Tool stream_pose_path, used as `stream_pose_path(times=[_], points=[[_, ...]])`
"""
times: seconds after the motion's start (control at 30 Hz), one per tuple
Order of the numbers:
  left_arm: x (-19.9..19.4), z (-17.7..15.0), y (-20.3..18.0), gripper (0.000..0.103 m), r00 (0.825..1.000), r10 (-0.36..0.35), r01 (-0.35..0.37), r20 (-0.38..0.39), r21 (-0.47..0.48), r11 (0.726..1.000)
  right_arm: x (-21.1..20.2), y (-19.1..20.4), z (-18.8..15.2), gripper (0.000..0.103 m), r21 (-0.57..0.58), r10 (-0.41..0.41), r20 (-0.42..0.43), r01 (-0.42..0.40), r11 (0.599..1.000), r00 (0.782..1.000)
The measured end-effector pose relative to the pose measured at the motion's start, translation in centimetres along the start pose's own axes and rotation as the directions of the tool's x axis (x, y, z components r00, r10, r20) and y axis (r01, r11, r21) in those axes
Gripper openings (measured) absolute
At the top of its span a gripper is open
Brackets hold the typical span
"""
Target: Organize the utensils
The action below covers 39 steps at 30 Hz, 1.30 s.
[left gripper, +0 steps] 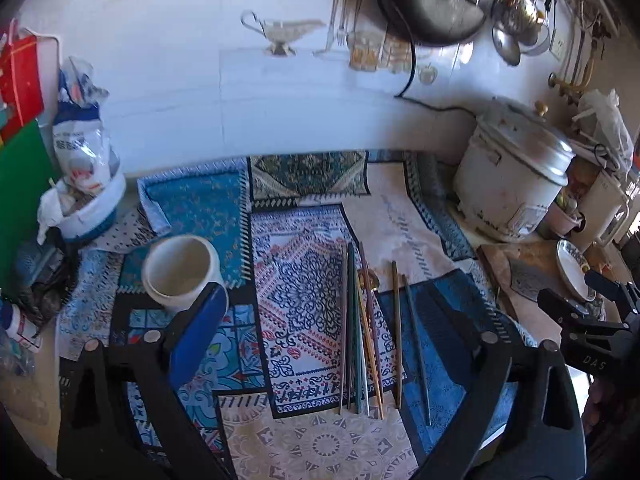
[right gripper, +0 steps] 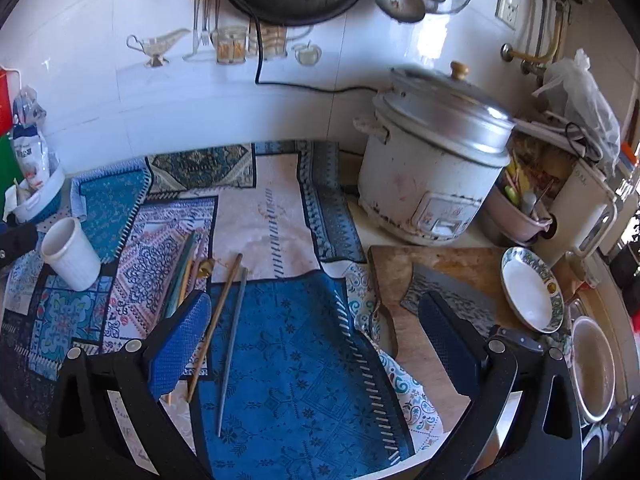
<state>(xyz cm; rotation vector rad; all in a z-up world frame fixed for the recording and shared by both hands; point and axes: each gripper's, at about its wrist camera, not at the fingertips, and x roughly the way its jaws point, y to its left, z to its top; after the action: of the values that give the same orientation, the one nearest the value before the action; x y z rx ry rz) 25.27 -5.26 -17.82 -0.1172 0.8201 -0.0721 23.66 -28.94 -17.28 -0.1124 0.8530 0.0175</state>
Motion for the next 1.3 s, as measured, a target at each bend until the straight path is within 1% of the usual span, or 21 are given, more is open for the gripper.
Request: stream_pose_path(times=[0.07,0.1,0.17,0.2,0.27,0.3,0.33,0.37,0.43,0.5,0.57,0.63,0.7,0.77,0.8,0.93,1.0,1.1,1.13,1.2,1.3], points=[[3.1,-0.3,-0.1,0.081,0.998,-0.014,0.014,-0.066,-0.006,1.0,1.8,-0.3,0.0,0.102,0.005,0.032,-0.054,-0.032,0.999,0.998],[4.5,-0.3,-0.1,0.08,0.996,-0.017,0.016,-0.088,-0.008,1.0,2.7,-0.4,0.0,0.101,0.008,0.046,-0.08,-0.046,0.999,0.996],[6.9,-0.5,-0.2,0.071,0.991,-0.008,0.006,-0.137,-0.009,1.0,4.2,-0.4,-0.1,0.1,0.01,0.072,-0.121,-0.072,0.997,0.99],[8.0,-0.5,-0.2,0.069,0.987,-0.009,0.007,-0.163,-0.008,1.0,5.1,-0.4,0.0,0.098,0.014,0.086,-0.134,-0.084,0.996,0.987],[10.2,-0.4,-0.2,0.059,0.977,-0.012,0.011,-0.211,-0.006,1.0,6.5,-0.2,0.0,0.096,0.013,0.122,-0.166,-0.121,0.993,0.979],[11.2,-0.3,-0.2,0.057,0.972,-0.013,0.011,-0.235,-0.008,1.0,7.4,-0.1,0.1,0.093,0.014,0.141,-0.176,-0.141,0.99,0.974],[12.2,-0.2,-0.2,0.051,0.966,-0.019,0.016,-0.259,-0.013,1.0,7.9,0.2,0.2,0.092,0.014,0.159,-0.187,-0.159,0.987,0.969],[13.1,0.0,0.0,0.046,0.96,-0.027,0.022,-0.278,-0.021,1.0,8.5,0.4,0.3,0.09,0.014,0.176,-0.197,-0.176,0.984,0.965],[14.9,0.3,0.1,0.042,0.949,-0.045,0.035,-0.313,-0.039,0.999,9.6,0.9,0.6,0.083,0.021,0.217,-0.214,-0.218,0.976,0.952],[16.6,0.5,0.1,0.037,0.938,-0.049,0.034,-0.344,-0.049,0.998,10.5,1.5,0.9,0.072,0.026,0.247,-0.223,-0.248,0.968,0.943],[18.0,0.8,0.2,0.028,0.92,-0.08,0.055,-0.383,-0.075,0.996,11.4,2.2,1.3,0.066,0.024,0.269,-0.234,-0.271,0.962,0.934],[18.9,1.0,0.1,0.026,0.909,-0.106,0.075,-0.404,-0.091,0.993,12.3,2.8,1.8,0.06,0.028,0.295,-0.247,-0.297,0.954,0.923],[19.7,1.2,-0.1,0.024,0.904,-0.109,0.081,-0.413,-0.086,0.993,13.0,3.4,2.1,0.056,0.037,0.322,-0.261,-0.324,0.945,0.91],[20.3,1.3,-0.3,0.021,0.899,-0.106,0.08,-0.425,-0.08,0.994,13.7,3.8,2.4,0.054,0.047,0.347,-0.273,-0.348,0.936,0.897],[20.6,1.3,-0.3,0.02,0.896,-0.106,0.079,-0.431,-0.081,0.994,14.1,4.0,2.5,0.051,0.054,0.361,-0.282,-0.361,0.931,0.889],[21.5,1.5,-0.1,0.016,0.891,-0.103,0.073,-0.442,-0.084,0.994,15.3,4.8,2.7,0.043,0.096,0.424,-0.312,-0.416,0.904,0.85],[22.1,1.6,-0.1,0.013,0.886,-0.115,0.082,-0.449,-0.092,0.992,15.9,5.2,2.6,0.038,0.119,0.453,-0.327,-0.439,0.891,0.83],[22.8,1.6,-0.2,0.011,0.878,-0.114,0.078,-0.464,-0.097,0.992,16.7,5.9,2.4,0.035,0.159,0.493,-0.347,-0.467,0.87,0.798],[23.0,1.5,-0.1,0.007,0.876,-0.12,0.081,-0.468,-0.104,0.991,17.0,6.2,2.4,0.034,0.171,0.505,-0.354,-0.476,0.863,0.787],[23.0,1.5,-0.1,0.005,0.875,-0.126,0.083,-0.468,-0.112,0.99,17.4,6.8,2.3,0.03,0.187,0.524,-0.367,-0.491,0.851,0.769],[22.3,1.4,0.1,0.005,0.88,-0.14,0.095,-0.454,-0.121,0.988,18.1,7.6,2.3,0.027,0.203,0.539,-0.382,-0.501,0.841,0.751]])
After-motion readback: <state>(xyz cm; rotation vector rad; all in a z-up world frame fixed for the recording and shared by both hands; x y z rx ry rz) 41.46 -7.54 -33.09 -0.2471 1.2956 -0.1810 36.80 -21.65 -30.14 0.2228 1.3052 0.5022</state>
